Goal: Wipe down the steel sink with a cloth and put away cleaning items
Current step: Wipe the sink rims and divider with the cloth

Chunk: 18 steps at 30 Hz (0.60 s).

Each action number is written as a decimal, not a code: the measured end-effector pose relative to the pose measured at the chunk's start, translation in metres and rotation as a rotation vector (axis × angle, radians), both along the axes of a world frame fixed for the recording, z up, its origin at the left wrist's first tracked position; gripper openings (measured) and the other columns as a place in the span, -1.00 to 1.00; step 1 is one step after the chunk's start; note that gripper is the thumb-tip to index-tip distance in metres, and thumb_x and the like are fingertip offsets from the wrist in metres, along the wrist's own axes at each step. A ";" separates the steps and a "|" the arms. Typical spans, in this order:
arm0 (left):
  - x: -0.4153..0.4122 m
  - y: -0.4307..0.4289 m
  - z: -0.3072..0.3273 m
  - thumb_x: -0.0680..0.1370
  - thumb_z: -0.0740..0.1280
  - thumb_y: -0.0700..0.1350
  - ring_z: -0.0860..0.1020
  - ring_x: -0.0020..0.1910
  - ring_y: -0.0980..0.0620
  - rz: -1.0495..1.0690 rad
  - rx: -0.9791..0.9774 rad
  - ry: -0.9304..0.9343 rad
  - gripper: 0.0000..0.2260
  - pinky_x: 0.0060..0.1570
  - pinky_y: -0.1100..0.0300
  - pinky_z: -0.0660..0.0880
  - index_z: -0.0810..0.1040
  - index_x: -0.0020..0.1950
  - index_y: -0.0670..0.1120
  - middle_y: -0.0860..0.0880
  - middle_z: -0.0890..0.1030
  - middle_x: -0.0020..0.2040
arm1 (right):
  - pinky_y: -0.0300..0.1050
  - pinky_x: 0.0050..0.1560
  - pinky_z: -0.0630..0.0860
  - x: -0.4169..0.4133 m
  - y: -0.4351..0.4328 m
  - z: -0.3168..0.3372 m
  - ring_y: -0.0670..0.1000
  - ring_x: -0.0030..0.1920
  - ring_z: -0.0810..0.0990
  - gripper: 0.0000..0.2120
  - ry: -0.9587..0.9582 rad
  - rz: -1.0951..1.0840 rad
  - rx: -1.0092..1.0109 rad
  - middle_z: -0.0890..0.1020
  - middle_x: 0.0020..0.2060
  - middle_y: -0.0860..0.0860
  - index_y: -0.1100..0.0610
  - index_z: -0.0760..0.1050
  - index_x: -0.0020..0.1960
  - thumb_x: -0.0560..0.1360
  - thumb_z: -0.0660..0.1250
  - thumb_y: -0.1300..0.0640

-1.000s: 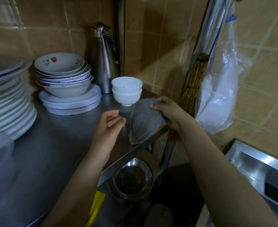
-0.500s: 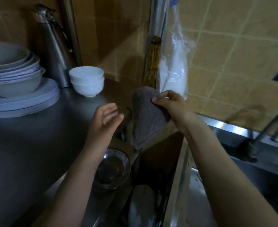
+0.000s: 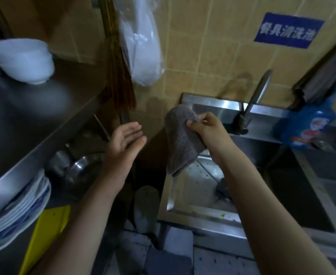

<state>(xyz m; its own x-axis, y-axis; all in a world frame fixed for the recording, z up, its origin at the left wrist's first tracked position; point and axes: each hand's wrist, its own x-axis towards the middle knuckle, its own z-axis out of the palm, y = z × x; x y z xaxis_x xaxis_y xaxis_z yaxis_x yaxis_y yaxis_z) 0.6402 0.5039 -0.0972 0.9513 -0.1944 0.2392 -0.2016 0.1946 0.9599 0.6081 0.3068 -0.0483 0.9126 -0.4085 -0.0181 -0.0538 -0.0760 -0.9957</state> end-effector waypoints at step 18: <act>-0.070 -0.021 -0.076 0.46 0.35 -0.21 0.53 0.15 0.15 -0.145 0.135 0.099 -0.71 0.14 0.16 0.47 0.45 0.08 0.11 0.05 0.54 0.12 | -0.22 -0.37 0.53 -0.110 -0.008 -0.115 -0.03 -0.24 0.58 -0.89 0.199 -0.169 0.283 0.57 -0.23 0.03 0.09 0.36 -0.12 0.54 0.28 0.13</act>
<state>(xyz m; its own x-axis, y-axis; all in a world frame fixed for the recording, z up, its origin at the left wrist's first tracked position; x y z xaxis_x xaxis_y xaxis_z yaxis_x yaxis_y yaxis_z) 0.5705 0.4825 -0.1729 0.9286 -0.3549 0.1081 -0.0838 0.0831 0.9930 0.4986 0.2987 -0.1635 0.7999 -0.5064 -0.3222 -0.2368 0.2269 -0.9447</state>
